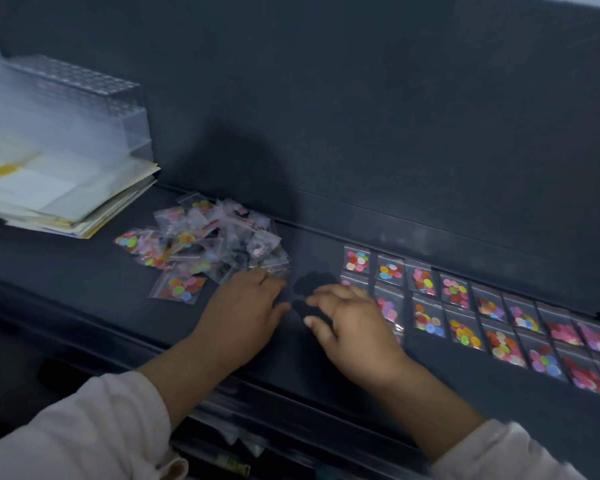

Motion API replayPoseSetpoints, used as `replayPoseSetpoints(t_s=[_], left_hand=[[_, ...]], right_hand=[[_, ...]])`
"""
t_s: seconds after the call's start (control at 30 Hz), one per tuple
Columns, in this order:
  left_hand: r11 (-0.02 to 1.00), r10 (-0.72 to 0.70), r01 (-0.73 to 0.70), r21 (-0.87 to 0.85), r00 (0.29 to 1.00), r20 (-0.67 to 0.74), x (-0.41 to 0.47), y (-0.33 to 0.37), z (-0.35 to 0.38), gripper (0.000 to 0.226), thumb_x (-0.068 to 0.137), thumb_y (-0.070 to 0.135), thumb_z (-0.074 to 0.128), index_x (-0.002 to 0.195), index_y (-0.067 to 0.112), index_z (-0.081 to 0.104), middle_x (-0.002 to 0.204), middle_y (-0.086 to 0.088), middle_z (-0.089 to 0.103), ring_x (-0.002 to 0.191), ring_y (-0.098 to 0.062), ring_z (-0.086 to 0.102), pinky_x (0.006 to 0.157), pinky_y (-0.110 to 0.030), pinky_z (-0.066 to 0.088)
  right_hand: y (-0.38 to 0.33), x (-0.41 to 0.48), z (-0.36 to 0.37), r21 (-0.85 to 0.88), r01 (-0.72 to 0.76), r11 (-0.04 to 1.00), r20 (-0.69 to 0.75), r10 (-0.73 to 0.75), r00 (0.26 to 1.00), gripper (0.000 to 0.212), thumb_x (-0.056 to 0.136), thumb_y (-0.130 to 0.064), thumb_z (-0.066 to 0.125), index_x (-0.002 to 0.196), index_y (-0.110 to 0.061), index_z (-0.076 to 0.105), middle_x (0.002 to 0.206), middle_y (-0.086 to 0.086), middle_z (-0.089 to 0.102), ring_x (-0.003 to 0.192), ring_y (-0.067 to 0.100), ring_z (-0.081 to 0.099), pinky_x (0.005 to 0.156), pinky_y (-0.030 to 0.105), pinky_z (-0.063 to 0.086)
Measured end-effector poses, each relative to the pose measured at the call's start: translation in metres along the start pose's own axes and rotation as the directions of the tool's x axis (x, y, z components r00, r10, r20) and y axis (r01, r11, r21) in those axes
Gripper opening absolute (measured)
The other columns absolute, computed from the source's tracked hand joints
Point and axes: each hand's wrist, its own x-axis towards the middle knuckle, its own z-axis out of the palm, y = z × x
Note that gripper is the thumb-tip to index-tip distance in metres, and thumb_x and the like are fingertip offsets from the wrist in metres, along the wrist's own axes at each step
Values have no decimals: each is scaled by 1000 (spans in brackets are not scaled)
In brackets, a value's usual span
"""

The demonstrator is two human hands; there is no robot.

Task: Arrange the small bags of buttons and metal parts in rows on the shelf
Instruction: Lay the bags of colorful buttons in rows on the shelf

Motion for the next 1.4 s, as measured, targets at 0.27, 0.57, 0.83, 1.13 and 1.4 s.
replayPoseSetpoints(t_s=[0.27, 0.57, 0.83, 1.13, 1.4], left_hand=[[970, -220, 223, 92, 974, -46, -31, -76, -32, 23, 84, 29, 64, 102, 13, 66, 93, -8, 62, 85, -29, 59, 65, -39, 52], [900, -430, 430, 74, 903, -13, -39, -143, -50, 33, 90, 30, 56, 119, 14, 58, 111, -10, 56, 101, -30, 54, 81, -40, 48], [841, -538, 538, -50, 843, 10, -10, -185, -47, 22, 89, 31, 55, 100, 12, 62, 95, -13, 55, 88, -33, 58, 75, -40, 49], [777, -619, 620, -107, 784, 44, 7, -199, -37, 25, 82, 39, 60, 90, 15, 62, 94, -10, 58, 86, -30, 58, 69, -33, 44], [762, -647, 647, -2, 762, -6, 5, -213, -41, 49, 88, 12, 48, 137, 14, 44, 131, -18, 45, 122, -38, 38, 93, -45, 39]], right_hand=[[-66, 55, 40, 41, 173, 984, 86, -176, 981, 31, 89, -33, 53, 111, -14, 64, 113, 4, 62, 106, 25, 52, 96, 37, 42], [-103, 98, 85, 60, 208, 976, 176, -215, 961, 33, 87, -31, 61, 117, -16, 60, 117, 2, 57, 111, 20, 46, 97, 27, 34], [-105, 112, 107, 29, 177, 984, 102, -179, 979, 12, 84, -19, 61, 88, -9, 66, 94, 4, 59, 92, 23, 50, 82, 31, 45], [-112, 114, 97, 322, -105, 941, 69, 87, 994, 11, 86, -13, 52, 84, -18, 61, 79, 2, 61, 73, 17, 54, 67, 32, 45], [-124, 125, 83, 768, -374, 520, 193, 369, 909, 16, 93, -10, 52, 82, -18, 61, 72, -1, 60, 68, 12, 54, 72, 36, 51]])
